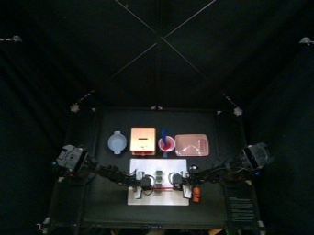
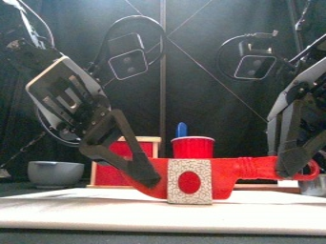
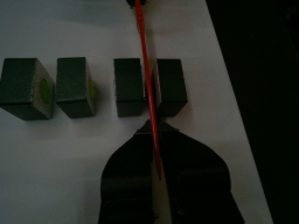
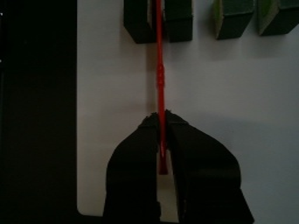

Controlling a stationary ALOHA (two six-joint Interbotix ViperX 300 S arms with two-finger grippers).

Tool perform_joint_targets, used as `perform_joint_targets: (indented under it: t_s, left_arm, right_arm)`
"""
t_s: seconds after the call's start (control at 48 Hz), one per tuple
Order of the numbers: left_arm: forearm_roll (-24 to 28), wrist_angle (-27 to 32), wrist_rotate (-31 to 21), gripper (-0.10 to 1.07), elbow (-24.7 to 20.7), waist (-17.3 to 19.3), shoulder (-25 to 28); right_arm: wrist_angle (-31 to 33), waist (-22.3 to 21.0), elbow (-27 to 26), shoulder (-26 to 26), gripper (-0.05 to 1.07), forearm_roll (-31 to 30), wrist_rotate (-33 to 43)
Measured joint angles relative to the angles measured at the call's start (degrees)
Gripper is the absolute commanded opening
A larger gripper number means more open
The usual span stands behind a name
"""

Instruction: Cut sushi roll

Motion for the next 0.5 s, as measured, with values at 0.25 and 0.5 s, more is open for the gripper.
perform_joint_targets:
  t_s: [0.25, 0.5]
  left_arm:
    - [1.49, 1.32, 0.18, 0.42, 0.09, 0.00, -4.39]
    - [6.68, 4.04, 0.35, 0.45, 0.53, 3.16, -9.93]
  right_arm:
    - [2.20, 0.00, 0.18, -4.66, 0.38, -1.58, 0.00]
    - [5.89, -3.43, 0.44, -10.46, 0.38, -5.89, 0.00]
